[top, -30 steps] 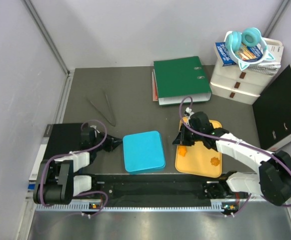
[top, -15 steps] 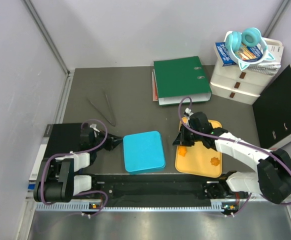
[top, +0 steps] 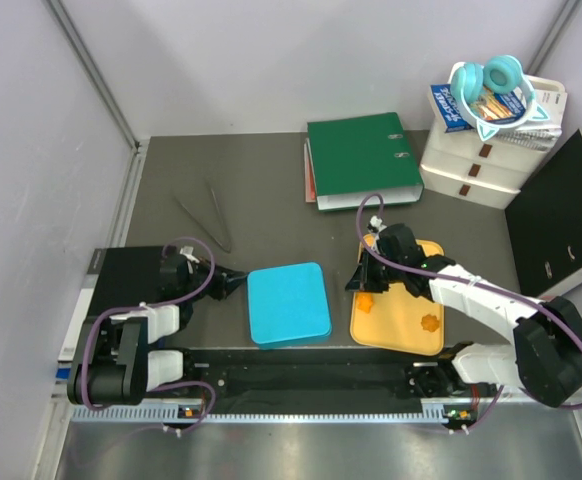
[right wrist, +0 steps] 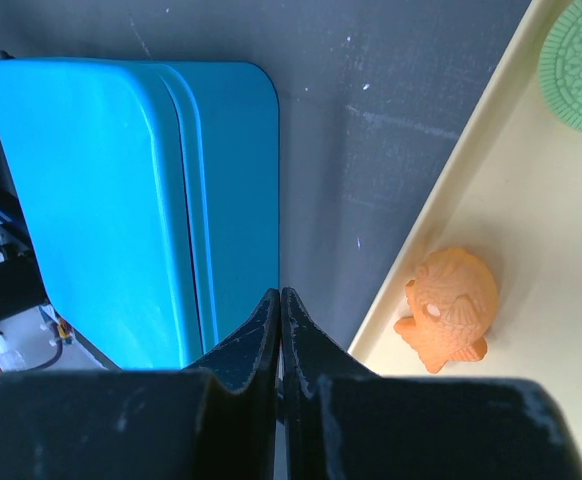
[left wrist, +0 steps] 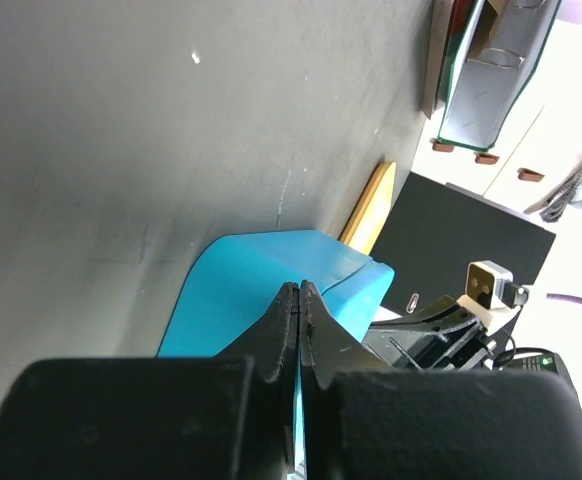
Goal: Pack the cookies
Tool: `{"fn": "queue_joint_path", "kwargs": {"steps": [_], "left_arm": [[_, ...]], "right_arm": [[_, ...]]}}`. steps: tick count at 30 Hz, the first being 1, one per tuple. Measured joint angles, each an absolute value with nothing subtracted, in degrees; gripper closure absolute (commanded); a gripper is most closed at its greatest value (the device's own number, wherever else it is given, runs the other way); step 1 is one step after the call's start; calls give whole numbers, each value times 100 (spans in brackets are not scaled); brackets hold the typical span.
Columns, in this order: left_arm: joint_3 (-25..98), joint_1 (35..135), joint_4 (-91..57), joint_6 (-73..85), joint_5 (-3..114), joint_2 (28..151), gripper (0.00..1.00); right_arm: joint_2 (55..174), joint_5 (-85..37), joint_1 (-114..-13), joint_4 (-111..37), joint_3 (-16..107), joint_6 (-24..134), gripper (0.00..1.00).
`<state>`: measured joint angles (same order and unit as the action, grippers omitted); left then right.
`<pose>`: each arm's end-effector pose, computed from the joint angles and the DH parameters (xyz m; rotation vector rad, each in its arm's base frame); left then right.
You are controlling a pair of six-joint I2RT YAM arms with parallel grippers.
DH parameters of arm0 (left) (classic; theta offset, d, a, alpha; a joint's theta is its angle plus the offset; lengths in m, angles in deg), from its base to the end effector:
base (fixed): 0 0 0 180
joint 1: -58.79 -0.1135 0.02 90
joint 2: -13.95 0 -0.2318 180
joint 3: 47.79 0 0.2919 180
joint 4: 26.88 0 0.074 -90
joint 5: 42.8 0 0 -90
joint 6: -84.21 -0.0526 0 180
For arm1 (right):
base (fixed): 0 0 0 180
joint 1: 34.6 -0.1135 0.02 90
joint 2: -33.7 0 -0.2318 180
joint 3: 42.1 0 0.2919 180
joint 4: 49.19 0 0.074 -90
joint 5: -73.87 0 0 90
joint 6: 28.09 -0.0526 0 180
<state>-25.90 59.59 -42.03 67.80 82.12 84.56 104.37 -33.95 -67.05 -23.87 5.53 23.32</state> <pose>0.2328 -0.0334 0.0480 -1.0753 2.1273 -1.3513 0.2397 0.1715 0.1253 -0.0154 2.5835 0.8988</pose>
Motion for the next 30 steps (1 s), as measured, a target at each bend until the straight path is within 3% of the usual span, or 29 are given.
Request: {"fn": "queue_joint_path", "kwargs": {"steps": [21, 30], "left_arm": [[-2096, 5808, -3921, 6666, 8378, 8176, 100], [-1622, 5395, -1396, 5717, 7711, 7302, 100]], "right_arm": [[10437, -3389, -6705, -2392, 555, 2334, 100], [10378, -3314, -6705, -2324, 553, 2336, 100]]}}
